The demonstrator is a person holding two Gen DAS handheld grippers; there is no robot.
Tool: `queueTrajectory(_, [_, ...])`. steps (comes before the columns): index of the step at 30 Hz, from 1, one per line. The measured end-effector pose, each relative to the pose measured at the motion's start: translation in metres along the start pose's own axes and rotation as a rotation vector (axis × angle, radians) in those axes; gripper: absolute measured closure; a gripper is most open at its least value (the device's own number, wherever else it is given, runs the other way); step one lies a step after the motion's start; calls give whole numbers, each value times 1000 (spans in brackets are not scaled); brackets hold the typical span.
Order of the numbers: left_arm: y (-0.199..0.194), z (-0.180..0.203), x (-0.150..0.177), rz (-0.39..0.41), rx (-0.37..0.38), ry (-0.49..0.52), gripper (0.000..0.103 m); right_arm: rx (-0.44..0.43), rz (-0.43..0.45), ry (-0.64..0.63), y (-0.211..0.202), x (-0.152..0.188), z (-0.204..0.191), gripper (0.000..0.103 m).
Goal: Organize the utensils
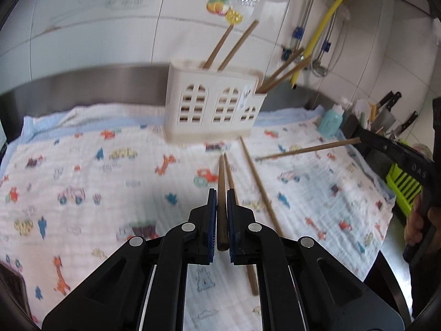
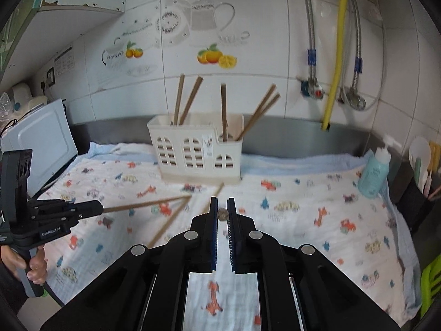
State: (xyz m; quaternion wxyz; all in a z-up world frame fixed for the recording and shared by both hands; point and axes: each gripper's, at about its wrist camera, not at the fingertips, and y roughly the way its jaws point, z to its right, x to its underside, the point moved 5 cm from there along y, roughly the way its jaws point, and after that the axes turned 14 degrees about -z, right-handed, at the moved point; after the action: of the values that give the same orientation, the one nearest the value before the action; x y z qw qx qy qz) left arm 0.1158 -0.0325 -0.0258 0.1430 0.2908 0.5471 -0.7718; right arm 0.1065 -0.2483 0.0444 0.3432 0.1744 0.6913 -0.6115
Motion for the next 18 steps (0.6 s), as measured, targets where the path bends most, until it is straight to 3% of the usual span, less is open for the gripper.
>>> queueTrajectory(6, [-10, 1, -19, 46, 11, 10, 97, -5, 36, -47, -10, -37, -6, 96])
queueTrajectory(18, [-23, 16, -62, 99, 23, 95, 97, -90, 26, -45, -8, -83, -5, 97])
